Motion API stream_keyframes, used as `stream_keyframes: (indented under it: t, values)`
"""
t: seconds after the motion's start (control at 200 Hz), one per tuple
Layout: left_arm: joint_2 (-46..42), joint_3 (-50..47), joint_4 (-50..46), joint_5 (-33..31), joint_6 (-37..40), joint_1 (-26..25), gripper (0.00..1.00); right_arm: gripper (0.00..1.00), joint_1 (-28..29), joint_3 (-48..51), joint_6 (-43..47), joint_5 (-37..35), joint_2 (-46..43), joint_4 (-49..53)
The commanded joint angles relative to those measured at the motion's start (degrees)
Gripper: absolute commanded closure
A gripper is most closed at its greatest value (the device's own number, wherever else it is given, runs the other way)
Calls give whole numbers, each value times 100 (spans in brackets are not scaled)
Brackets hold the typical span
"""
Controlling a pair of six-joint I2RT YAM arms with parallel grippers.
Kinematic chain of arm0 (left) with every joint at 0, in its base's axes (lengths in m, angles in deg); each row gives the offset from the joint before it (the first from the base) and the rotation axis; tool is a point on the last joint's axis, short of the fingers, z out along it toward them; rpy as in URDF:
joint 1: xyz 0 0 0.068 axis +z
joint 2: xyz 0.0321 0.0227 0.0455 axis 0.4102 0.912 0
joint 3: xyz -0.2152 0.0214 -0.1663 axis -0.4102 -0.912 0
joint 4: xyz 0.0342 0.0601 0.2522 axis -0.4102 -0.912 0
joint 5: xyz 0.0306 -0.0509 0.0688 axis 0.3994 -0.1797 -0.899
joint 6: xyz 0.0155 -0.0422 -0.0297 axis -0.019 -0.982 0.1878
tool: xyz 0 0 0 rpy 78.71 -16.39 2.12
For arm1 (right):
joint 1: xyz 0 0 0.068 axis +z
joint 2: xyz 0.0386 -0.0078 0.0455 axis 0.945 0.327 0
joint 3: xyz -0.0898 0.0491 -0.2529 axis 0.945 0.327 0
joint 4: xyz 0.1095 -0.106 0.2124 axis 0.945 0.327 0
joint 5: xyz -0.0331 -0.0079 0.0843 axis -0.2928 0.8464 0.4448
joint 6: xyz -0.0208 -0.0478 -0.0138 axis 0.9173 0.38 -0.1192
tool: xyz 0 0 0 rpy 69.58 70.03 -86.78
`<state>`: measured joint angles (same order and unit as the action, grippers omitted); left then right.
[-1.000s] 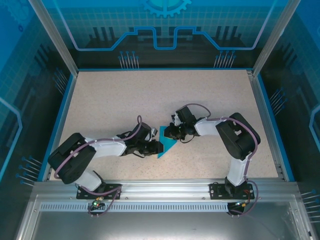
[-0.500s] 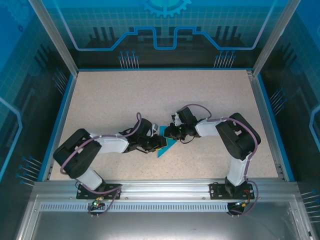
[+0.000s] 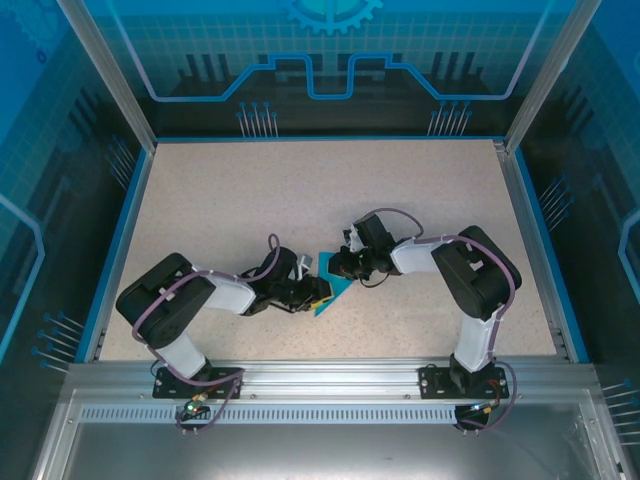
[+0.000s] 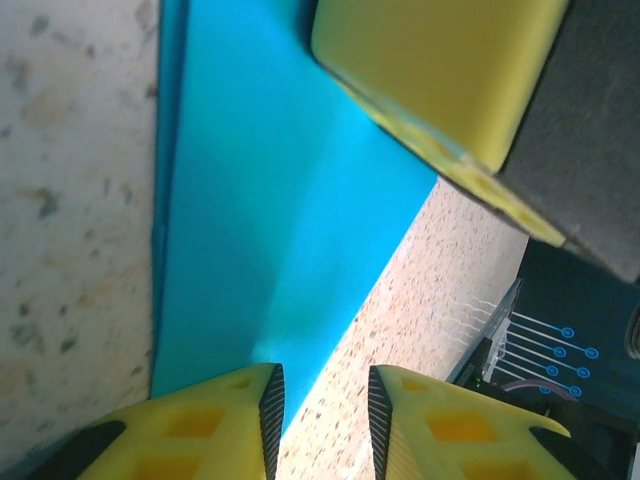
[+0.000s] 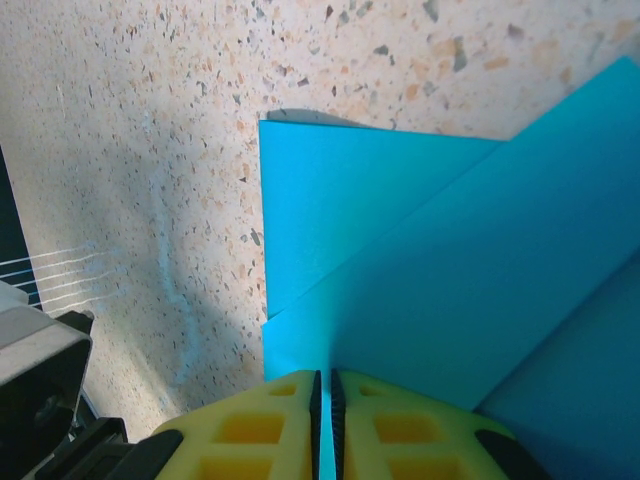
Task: Fold a paper plane with a square sheet of paper (pick it up from the middle)
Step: Fourth fold the wing at the center of the table.
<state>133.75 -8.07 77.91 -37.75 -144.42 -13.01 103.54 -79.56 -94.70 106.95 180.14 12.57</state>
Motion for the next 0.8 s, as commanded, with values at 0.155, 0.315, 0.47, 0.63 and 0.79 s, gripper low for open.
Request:
stream_keyframes:
  t: [0.155,0.315,0.47,0.63,0.79]
  values:
    - [-360,-382,-1178,471,88,-108,67,85,5,129,48,-340,253,379]
    - [-377,-361,-1502,557,271,-178,66,85,2,132,72,-347,254,427]
    - [-454,-425,-1622,682,340,-214,65,85,5,124,66,-353,254,450]
    - [-616,-397,-1847,905,476,-227,66,85,0,116,58,-329,249,432]
    - [-1794,-198,-2791,223,787,-156,71,85,16,76,75,-284,193,452]
